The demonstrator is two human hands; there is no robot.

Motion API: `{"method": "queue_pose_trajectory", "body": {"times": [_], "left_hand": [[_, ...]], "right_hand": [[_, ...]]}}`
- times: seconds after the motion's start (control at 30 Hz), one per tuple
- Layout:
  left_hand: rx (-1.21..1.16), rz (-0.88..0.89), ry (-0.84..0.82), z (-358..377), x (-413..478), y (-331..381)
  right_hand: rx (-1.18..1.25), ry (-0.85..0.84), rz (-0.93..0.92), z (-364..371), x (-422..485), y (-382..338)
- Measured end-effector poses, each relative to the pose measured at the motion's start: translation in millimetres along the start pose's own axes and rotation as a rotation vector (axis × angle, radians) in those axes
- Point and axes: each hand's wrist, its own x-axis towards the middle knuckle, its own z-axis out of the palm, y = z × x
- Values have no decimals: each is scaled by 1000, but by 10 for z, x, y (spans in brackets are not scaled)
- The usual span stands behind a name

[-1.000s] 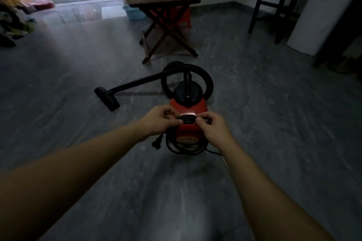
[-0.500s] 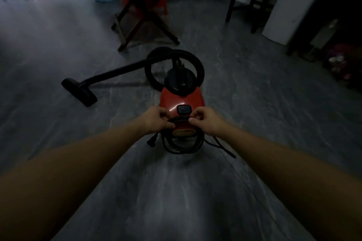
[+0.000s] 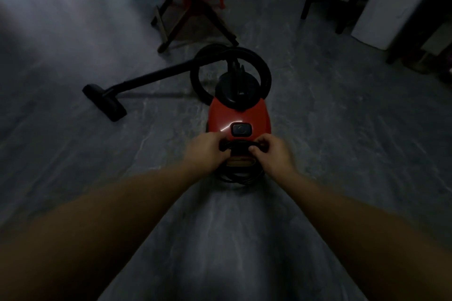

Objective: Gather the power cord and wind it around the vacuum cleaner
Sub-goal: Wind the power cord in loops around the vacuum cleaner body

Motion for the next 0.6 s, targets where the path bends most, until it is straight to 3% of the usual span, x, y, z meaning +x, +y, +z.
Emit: {"method": "queue_pose_trajectory", "body": {"times": [0.33,0.47,0.6], "left_hand": [[-157,-55,81,447,-94,23],[-103,-17,171,502,-34,57],[-79,-15,155,527,-12,80]], "right_hand": [[-14,108,47,147,-132,269],[23,190,53,176,-137,268],[69,225,108,141,-126,266]]}}
